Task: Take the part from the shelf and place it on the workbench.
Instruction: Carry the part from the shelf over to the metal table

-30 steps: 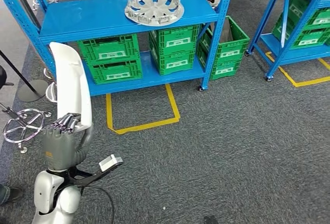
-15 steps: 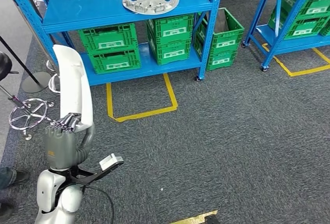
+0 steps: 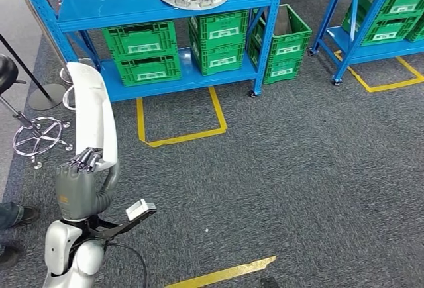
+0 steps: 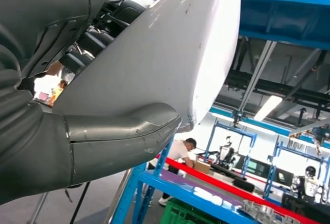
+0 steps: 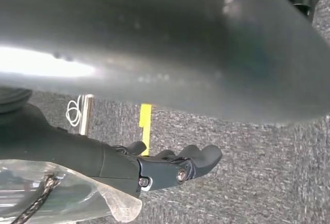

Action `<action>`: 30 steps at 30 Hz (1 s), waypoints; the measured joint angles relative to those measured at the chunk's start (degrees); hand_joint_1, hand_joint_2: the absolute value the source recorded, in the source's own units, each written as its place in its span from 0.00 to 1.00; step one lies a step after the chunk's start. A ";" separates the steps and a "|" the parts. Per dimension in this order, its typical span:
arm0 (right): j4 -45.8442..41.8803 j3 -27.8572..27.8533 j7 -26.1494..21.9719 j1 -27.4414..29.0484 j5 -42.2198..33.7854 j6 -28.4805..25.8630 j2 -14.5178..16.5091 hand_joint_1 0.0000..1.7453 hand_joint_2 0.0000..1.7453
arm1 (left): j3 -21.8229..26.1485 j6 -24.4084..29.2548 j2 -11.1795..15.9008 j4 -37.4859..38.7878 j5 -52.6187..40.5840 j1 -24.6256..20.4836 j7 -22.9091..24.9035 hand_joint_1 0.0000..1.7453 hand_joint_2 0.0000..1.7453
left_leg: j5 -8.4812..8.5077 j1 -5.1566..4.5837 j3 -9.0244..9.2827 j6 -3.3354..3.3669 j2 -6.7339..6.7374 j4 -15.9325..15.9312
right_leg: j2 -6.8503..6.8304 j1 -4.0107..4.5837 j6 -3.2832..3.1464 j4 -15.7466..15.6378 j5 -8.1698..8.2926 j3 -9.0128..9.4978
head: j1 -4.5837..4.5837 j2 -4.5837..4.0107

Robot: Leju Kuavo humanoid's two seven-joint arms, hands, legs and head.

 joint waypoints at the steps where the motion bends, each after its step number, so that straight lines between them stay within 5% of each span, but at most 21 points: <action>1: 0.00 0.00 -0.01 0.00 0.01 0.02 -0.01 0.00 0.00 | -0.01 0.00 -0.02 0.00 -0.02 -0.02 0.01 1.00 1.00 | 0.31 0.16 -0.18 0.27 0.06 -0.38 | 0.10 0.01 0.23 1.64 -1.24 -0.89 | 0.11 0.00; 4: 0.00 0.00 -0.02 0.07 0.02 0.06 -0.01 0.00 0.00 | -0.01 -0.01 -0.05 0.05 -0.04 0.10 0.02 1.00 1.00 | 1.13 0.10 -1.30 0.75 0.15 -0.36 | 0.30 -0.16 0.79 12.24 -6.85 -5.48 | 0.30 0.00; 6: 0.00 0.00 -0.01 0.21 0.01 0.09 -0.01 0.00 0.00 | -0.01 -0.01 -0.04 0.15 -0.05 0.23 0.02 1.00 1.00 | 1.48 0.01 -2.03 0.70 0.15 -0.03 | 0.30 -0.20 0.99 15.15 -7.24 -6.34 | 0.29 0.00; 9: 0.00 0.00 0.01 0.22 0.11 0.18 -0.01 0.00 0.00 | -0.01 -0.01 -0.04 0.22 -0.13 0.25 0.11 1.00 1.00 | 1.61 -0.10 -2.74 0.41 0.13 0.77 | 0.31 -0.23 0.84 5.51 -2.67 -0.74 | 0.30 0.00; 11: 0.00 0.00 0.04 0.06 0.31 0.40 -0.01 0.00 0.00 | -0.02 0.00 -0.03 0.22 -0.19 0.15 0.40 1.00 1.00 | 1.76 -0.34 -3.28 -0.09 0.12 1.33 | 0.38 -0.19 0.37 0.46 -1.46 1.96 | 0.23 0.00; 15: 0.00 0.00 0.12 0.25 0.64 0.72 -0.02 0.00 0.00 | -0.06 0.01 0.06 0.26 -0.35 0.06 1.00 1.00 1.00 | 1.49 -0.37 -4.21 -1.41 -0.01 2.38 | 0.35 -0.32 -1.04 -0.24 -0.80 1.74 | 0.16 0.00; 19: 0.00 0.00 0.02 0.20 0.80 0.79 -0.03 0.00 0.00 | -0.07 0.00 0.33 0.27 -0.35 0.06 1.13 1.00 1.00 | -5.76 0.19 -8.81 -2.69 -0.15 14.56 | 0.22 -0.47 -1.91 -0.26 -0.13 1.04 | -0.18 0.00; 21: 0.00 0.00 -0.01 0.27 0.83 0.79 -0.03 0.00 0.00 | -0.07 -0.01 0.45 0.30 -0.35 0.16 1.14 1.00 1.00 | -6.37 0.38 -9.55 -2.88 -0.15 17.65 | 0.22 -0.46 -1.94 -0.13 0.03 0.68 | -0.20 0.00; 24: 0.00 0.00 -0.02 0.25 1.44 0.20 -0.03 0.00 0.00 | -0.07 -0.01 0.56 0.31 -0.35 0.07 1.21 1.00 1.00 | -1.51 0.41 -4.28 -2.36 -0.16 8.41 | 0.30 -0.39 -1.80 0.02 0.13 0.59 | -0.18 0.00; 26: 0.00 0.00 -0.02 0.12 2.26 -0.75 -0.03 0.00 0.00 | -0.07 0.00 0.60 0.31 -0.37 -0.11 1.44 1.00 1.00 | 0.03 0.21 -1.68 -1.72 -0.18 2.84 | 0.29 -0.22 -1.44 0.18 0.29 0.25 | -0.16 0.00; 30: 0.00 0.00 0.03 0.06 3.15 -1.85 -0.03 0.00 0.00 | -0.09 0.01 0.62 0.31 -0.42 -0.10 1.86 1.00 1.00 | 0.32 0.36 -1.77 -0.55 -0.45 1.10 | 0.06 -0.16 -0.24 0.72 0.00 -0.86 | -0.07 0.00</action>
